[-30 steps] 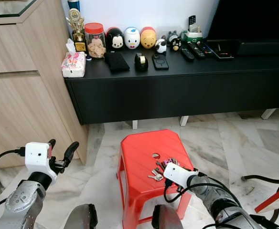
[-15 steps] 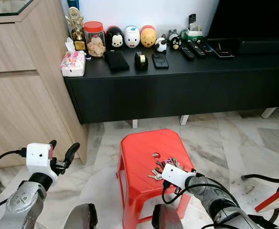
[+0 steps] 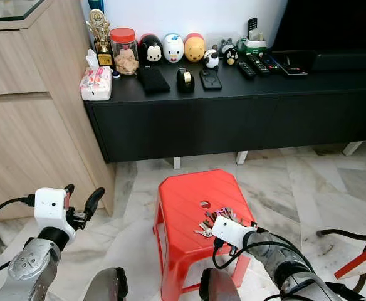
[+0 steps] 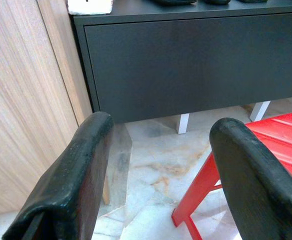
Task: Hang keys on a hook
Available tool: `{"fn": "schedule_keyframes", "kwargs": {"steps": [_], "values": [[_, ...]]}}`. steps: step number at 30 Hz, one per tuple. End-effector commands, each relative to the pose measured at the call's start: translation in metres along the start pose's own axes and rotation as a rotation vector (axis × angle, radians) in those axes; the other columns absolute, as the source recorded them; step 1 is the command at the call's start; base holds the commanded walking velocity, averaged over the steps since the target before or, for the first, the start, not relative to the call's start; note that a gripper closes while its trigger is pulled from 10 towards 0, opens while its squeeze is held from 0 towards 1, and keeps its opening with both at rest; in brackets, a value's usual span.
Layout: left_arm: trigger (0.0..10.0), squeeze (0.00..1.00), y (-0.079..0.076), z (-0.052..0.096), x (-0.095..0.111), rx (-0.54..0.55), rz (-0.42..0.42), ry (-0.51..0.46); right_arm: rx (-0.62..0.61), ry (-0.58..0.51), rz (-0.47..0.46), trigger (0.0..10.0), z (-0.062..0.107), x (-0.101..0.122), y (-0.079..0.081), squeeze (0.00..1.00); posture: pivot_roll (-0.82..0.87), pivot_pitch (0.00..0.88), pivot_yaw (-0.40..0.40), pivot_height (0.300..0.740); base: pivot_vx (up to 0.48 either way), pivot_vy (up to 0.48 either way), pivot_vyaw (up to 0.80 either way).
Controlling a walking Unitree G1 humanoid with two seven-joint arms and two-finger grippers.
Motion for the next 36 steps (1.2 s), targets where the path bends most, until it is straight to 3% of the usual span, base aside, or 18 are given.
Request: {"fn": "schedule_keyframes", "kwargs": {"steps": [1,3,4,12,14,23,28,36], "values": [[10.0,0.0,-0.001,0.0,0.003,-0.001,-0.004,-0.005,0.006,0.012,0.014,2.1,0.0,0.0,-0.002,0.0,0.05,0.048,-0.074,0.602,0.0,0.0,0.0],[10.0,0.0,-0.002,0.0,0.003,-0.002,-0.004,-0.005,0.007,0.016,0.023,1.5,0.0,0.0,-0.002,0.0,0.05,0.048,-0.075,0.602,0.0,0.0,0.0],[10.0,0.0,-0.001,0.0,0.003,-0.001,-0.004,-0.004,0.007,0.016,0.022,0.1,0.0,0.0,-0.001,0.0,0.05,0.049,-0.074,0.602,0.0,0.0,0.0],[10.0,0.0,-0.001,0.003,0.0,0.0,-0.005,0.005,0.006,0.024,0.028,1.1,0.0,-0.001,-0.001,0.0,0.05,0.047,-0.074,0.602,0.0,0.0,0.0],[10.0,0.0,-0.001,0.003,0.0,0.001,-0.005,0.006,0.007,0.024,0.028,0.5,0.0,-0.001,0.0,0.0,0.05,0.045,-0.074,0.602,0.0,0.0,0.0],[10.0,0.0,-0.001,0.0,0.001,0.0,-0.016,0.005,-0.029,-0.002,0.05,0.0,-0.001,0.007,-0.005,0.0,0.04,0.037,-0.073,0.602,0.0,0.0,0.0],[10.0,0.0,-0.002,-0.004,0.001,-0.001,-0.016,0.002,-0.068,-0.098,-0.008,0.0,-0.002,0.03,-0.012,0.0,0.04,0.02,-0.075,0.602,0.0,0.0,0.0],[10.0,0.0,-0.002,-0.011,0.003,0.0,-0.023,-0.012,-0.131,-0.266,-0.203,0.0,0.002,0.059,-0.024,0.0,0.03,0.0,-0.077,0.602,0.0,0.0,0.0]]}}
Point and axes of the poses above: a point about 5 cm out from each wrist's last joint towards the gripper, its own z axis pointing back from the gripper into the wrist, its own x axis along the axis of the wrist's last joint, y = z × x, the point moved 4 cm from there along -z, pointing out of the wrist towards the gripper, and after that the axes turned 11 degrees about -z, right-handed, at the moved point
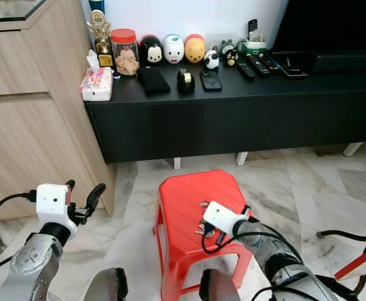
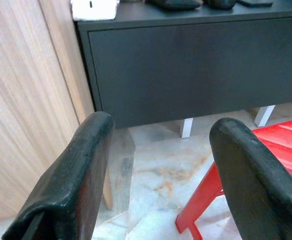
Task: Hang keys on a hook
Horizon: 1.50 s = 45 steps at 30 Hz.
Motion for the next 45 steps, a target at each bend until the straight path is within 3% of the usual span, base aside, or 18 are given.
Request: {"fn": "schedule_keyframes", "kwargs": {"steps": [1,3,4,5,6,8,9,10,11,12,15,22,29,35,36,37,38,45], "values": [[10.0,0.0,-0.002,-0.002,0.001,-0.006,-0.014,-0.009,-0.021,-0.046,-0.055,0.0,0.0,0.008,-0.005,0.0,0.03,0.0,-0.077,0.602,0.0,0.0,0.0],[10.0,0.0,-0.002,-0.003,0.001,-0.005,-0.015,-0.012,-0.007,-0.055,-0.134,0.0,0.001,0.006,-0.001,0.0,0.03,0.0,-0.077,0.602,0.0,0.0,0.0],[10.0,0.0,-0.002,-0.004,0.001,-0.004,-0.015,-0.013,0.017,-0.048,-0.152,2.5,0.001,0.003,0.003,0.0,0.03,0.0,-0.077,0.602,0.0,0.0,0.0],[10.0,0.0,-0.002,-0.004,0.001,-0.004,-0.016,-0.013,0.02,-0.044,-0.145,8.1,0.002,0.001,0.004,0.0,0.03,0.0,-0.078,0.602,0.0,0.0,0.0],[10.0,0.0,-0.002,-0.004,0.001,-0.004,-0.016,-0.014,0.018,-0.032,-0.137,10.0,0.002,-0.002,0.003,0.0,0.03,0.0,-0.078,0.602,0.0,0.0,0.0],[10.0,0.0,-0.002,-0.005,0.001,-0.003,-0.016,-0.015,0.019,-0.008,-0.132,10.0,0.004,-0.008,0.002,0.0,0.03,0.0,-0.08,0.602,0.0,0.0,0.0],[10.0,0.0,-0.002,-0.005,0.001,-0.003,-0.017,-0.015,0.02,0.013,-0.126,10.0,0.005,-0.012,0.0,0.13,0.03,0.0,-0.08,0.602,0.0,0.0,0.0],[10.0,0.0,-0.001,-0.005,0.001,-0.001,-0.017,-0.015,0.015,0.039,-0.124,10.0,0.007,-0.017,-0.005,0.77,0.03,0.0,-0.079,0.602,0.0,0.0,0.0],[10.0,0.0,-0.001,-0.005,0.001,-0.001,-0.017,-0.015,0.015,0.039,-0.124,10.0,0.007,-0.017,-0.005,0.77,0.03,0.0,-0.079,0.602,0.0,0.0,0.0],[10.0,0.0,0.0,-0.005,0.001,-0.002,-0.018,-0.014,0.023,0.059,-0.128,10.0,0.008,-0.019,-0.01,1.0,0.03,0.0,-0.077,0.602,0.0,0.0,0.0],[10.0,0.0,0.0,-0.003,0.0,-0.003,-0.021,-0.013,0.014,0.083,-0.137,10.0,0.012,-0.019,-0.023,1.0,0.03,0.0,-0.074,0.602,0.0,0.0,0.0],[10.0,0.0,0.002,0.002,-0.002,-0.008,-0.027,-0.003,0.024,0.13,-0.142,10.0,0.017,-0.023,-0.034,1.0,0.04,0.007,-0.07,0.602,0.0,0.0,0.0],[10.0,0.0,0.004,0.009,-0.003,-0.015,-0.038,0.011,0.103,0.145,-0.233,10.0,0.017,-0.023,-0.028,1.0,0.07,0.033,-0.063,0.602,0.0,0.0,0.0],[10.0,0.0,0.005,0.015,-0.004,-0.016,-0.042,0.02,0.095,0.166,-0.222,10.0,0.018,-0.027,-0.029,1.0,0.07,0.052,-0.064,0.602,0.0,0.0,0.0],[10.0,0.0,0.005,0.018,-0.006,-0.017,-0.041,0.031,0.072,0.173,-0.214,10.0,0.018,-0.028,-0.031,0.7,0.07,0.063,-0.065,0.602,0.0,0.0,0.0],[10.0,0.0,0.004,0.019,-0.007,-0.017,-0.04,0.035,0.067,0.174,-0.214,10.0,0.017,-0.028,-0.031,0.7,0.07,0.063,-0.065,0.602,0.0,0.0,0.0],[10.0,0.0,0.003,0.022,-0.007,-0.018,-0.039,0.038,0.07,0.174,-0.222,10.0,0.017,-0.028,-0.029,0.0,0.08,0.072,-0.064,0.602,0.0,0.0,0.0],[10.0,0.0,0.002,0.031,-0.006,-0.027,-0.041,0.049,0.106,0.185,-0.244,10.0,0.016,-0.032,-0.02,0.0,0.09,0.092,-0.061,0.602,0.0,0.0,0.0]]}}
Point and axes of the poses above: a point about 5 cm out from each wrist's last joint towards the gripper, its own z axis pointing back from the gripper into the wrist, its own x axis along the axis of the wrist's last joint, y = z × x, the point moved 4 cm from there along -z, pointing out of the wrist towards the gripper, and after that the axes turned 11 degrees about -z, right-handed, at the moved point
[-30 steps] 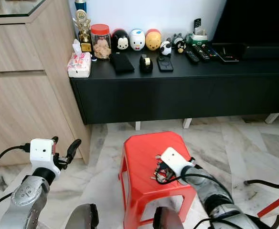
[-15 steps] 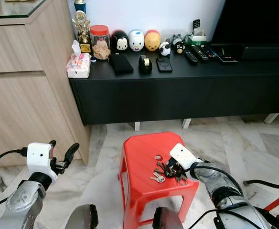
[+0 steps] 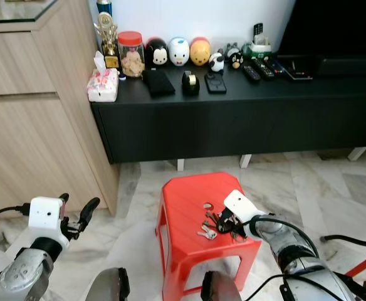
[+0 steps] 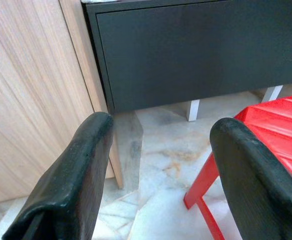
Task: Hang keys on a hook
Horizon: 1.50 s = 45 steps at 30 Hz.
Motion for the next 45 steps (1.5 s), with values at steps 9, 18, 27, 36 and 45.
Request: {"fn": "schedule_keyframes", "kwargs": {"steps": [9,18,27,36,45], "values": [[10.0,0.0,0.0,0.008,0.003,-0.011,-0.009,0.012,0.065,0.025,-0.04,10.0,-0.003,-0.004,0.011,0.0,0.1,0.117,-0.063,0.602,0.0,0.0,0.0],[10.0,0.0,-0.001,0.013,0.004,-0.01,-0.009,0.024,0.05,0.061,-0.059,10.0,-0.003,-0.016,0.012,0.0,0.11,0.128,-0.064,0.602,0.0,0.0,0.0],[10.0,0.0,0.001,0.018,0.005,-0.006,-0.016,0.031,0.057,0.074,-0.096,10.0,-0.004,-0.022,0.016,0.0,0.12,0.141,-0.06,0.602,0.0,0.0,0.0],[10.0,0.0,0.001,0.015,0.006,-0.009,-0.016,0.034,0.103,-0.015,-0.121,10.0,-0.005,-0.002,0.019,0.0,0.12,0.138,-0.056,0.602,0.0,0.0,0.0],[10.0,0.0,0.001,0.013,0.008,-0.015,-0.013,0.025,0.085,-0.137,-0.141,10.0,0.002,0.028,0.004,0.0,0.11,0.131,-0.054,0.602,0.0,0.0,0.0]]}}
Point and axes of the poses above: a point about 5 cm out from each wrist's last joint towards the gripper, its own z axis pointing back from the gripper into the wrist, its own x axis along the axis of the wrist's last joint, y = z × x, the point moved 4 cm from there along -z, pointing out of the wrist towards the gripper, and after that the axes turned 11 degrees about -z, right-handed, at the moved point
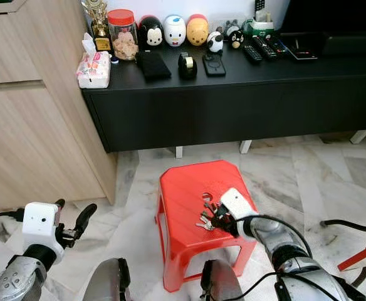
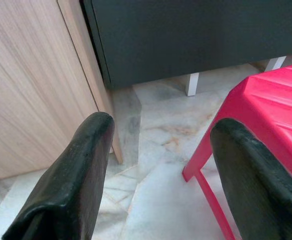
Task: Hang keys on a hook
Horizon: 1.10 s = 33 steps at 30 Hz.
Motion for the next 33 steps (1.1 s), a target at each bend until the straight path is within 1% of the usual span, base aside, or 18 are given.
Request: {"fn": "schedule_keyframes", "kwargs": {"steps": [1,5,8,9,12,16,20,33], "values": [[10.0,0.0,0.0,0.001,0.004,-0.007,-0.004,-0.011,0.0,-0.04,0.003,10.0,0.003,0.011,-0.004,0.0,0.11,0.131,-0.054,0.602,0.0,0.0,0.0],[10.0,0.0,0.0,0.0,0.005,-0.008,-0.002,-0.011,0.012,-0.036,0.031,10.0,0.003,0.012,-0.004,0.0,0.11,0.132,-0.057,0.602,0.0,0.0,0.0],[10.0,0.0,-0.001,0.001,0.005,-0.009,0.0,-0.012,0.009,0.002,0.049,10.0,0.003,0.007,-0.004,0.0,0.11,0.134,-0.06,0.602,0.0,0.0,0.0],[10.0,0.0,-0.002,0.002,0.005,-0.009,0.001,-0.011,0.001,0.022,0.043,10.0,0.003,0.003,-0.005,0.0,0.11,0.135,-0.061,0.602,0.0,0.0,0.0],[10.0,0.0,-0.002,0.003,0.005,-0.008,0.001,-0.009,-0.002,0.035,0.033,10.0,0.003,0.001,-0.005,0.0,0.12,0.136,-0.062,0.602,0.0,0.0,0.0],[10.0,0.0,-0.003,0.005,0.005,-0.007,0.001,-0.007,0.005,0.08,0.034,10.0,0.001,-0.01,-0.001,0.0,0.13,0.14,-0.064,0.602,0.0,0.0,0.0],[10.0,0.0,-0.002,0.006,0.005,-0.005,-0.001,-0.006,-0.001,0.102,0.022,10.0,-0.001,-0.017,0.002,0.0,0.13,0.143,-0.064,0.602,0.0,0.0,0.0],[10.0,0.0,-0.002,0.006,0.006,-0.006,-0.006,-0.006,0.033,0.095,-0.028,10.0,-0.004,-0.021,0.01,0.0,0.14,0.133,-0.065,0.602,0.0,0.0,0.0]]}}
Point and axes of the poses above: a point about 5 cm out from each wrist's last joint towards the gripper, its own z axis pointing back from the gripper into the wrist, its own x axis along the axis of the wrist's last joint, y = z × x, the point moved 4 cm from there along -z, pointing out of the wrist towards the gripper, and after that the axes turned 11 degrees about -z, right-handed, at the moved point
